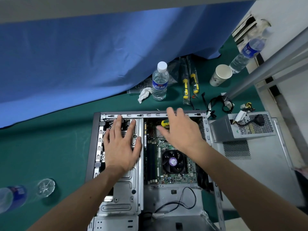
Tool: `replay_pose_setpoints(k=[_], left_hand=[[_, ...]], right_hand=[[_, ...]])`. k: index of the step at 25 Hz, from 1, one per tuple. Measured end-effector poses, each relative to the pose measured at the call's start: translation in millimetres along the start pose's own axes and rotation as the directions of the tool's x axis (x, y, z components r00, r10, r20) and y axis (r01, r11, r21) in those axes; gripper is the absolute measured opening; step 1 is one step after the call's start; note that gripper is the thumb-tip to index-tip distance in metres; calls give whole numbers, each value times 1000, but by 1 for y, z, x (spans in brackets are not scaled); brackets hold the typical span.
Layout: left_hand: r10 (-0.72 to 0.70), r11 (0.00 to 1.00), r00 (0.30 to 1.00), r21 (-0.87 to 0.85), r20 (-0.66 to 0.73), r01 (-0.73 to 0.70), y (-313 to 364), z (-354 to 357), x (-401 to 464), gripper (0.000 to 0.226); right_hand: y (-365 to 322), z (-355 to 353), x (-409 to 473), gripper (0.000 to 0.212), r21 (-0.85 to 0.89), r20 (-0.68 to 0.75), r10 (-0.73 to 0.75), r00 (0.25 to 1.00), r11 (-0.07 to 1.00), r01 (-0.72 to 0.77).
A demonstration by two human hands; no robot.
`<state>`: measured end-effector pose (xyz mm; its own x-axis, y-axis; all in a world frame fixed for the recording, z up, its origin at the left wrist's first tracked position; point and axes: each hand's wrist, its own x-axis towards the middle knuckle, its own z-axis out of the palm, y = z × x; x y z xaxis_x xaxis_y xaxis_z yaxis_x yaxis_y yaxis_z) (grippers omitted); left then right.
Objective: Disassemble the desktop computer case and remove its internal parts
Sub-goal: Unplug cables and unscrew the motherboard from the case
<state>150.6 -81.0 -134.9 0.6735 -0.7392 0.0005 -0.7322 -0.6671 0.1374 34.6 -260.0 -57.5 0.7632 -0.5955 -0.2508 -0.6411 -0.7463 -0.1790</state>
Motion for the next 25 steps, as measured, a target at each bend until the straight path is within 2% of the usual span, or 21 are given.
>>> replay_pose_setpoints(k=[2, 4, 5, 7, 9, 12, 14, 15, 17, 19, 22, 23, 25], left_hand=[[-2, 1000, 1000, -1, -6, 2, 0, 1, 0, 58], [3, 1000, 1000, 3, -9, -2, 0, 1, 0, 58], [2, 1000, 1000, 5, -12, -2, -1, 2, 0, 58], [-1, 1000, 1000, 3, -12, 1, 0, 2, 1, 58], [0, 1000, 1000, 3, -12, 0, 0, 2, 1, 58], [-1, 1000, 1000, 2, -12, 1, -1, 2, 0, 58], [0, 1000, 1000, -3, -11, 0, -1, 2, 0, 58], [-1, 1000, 1000, -5, -10, 1, -1, 2, 1, 58], [-2, 1000, 1000, -1, -10, 2, 0, 2, 1, 59], [-1, 1000, 1000, 2, -8, 1, 0, 1, 1, 58], [-1, 1000, 1000, -4, -12, 1, 0, 1, 1, 58], [0, 1000, 1000, -5, -10, 0, 0, 0, 1, 58], [1, 1000, 1000, -5, -9, -1, 0, 0, 0, 58]], right_hand=[[1, 2, 1, 41, -78, -21, 90, 996, 993, -92], [6, 2, 2, 25, -33, -42, -3, 999, 999, 2], [9, 2, 2, 28, 14, -36, -71, 997, 997, 71], [12, 2, 0, 47, 48, 6, -151, 988, 987, 151], [9, 2, -1, 44, 28, 5, -93, 996, 995, 93], [4, 5, -1, 42, -100, -16, 93, 996, 991, -94], [4, 6, 0, 27, -64, -33, 7, 999, 998, -9], [5, 5, 1, 28, -13, -25, -84, 996, 996, 84], [7, 4, -1, 51, 75, 21, -192, 981, 979, 190], [4, 5, -2, 45, 75, 4, -128, 992, 989, 127], [1, 8, -2, 38, -41, -24, 104, 994, 994, -105], [2, 8, 0, 34, -34, -26, 106, 994, 994, -107], [4, 6, 3, 21, 24, -39, -28, 999, 999, 29]])
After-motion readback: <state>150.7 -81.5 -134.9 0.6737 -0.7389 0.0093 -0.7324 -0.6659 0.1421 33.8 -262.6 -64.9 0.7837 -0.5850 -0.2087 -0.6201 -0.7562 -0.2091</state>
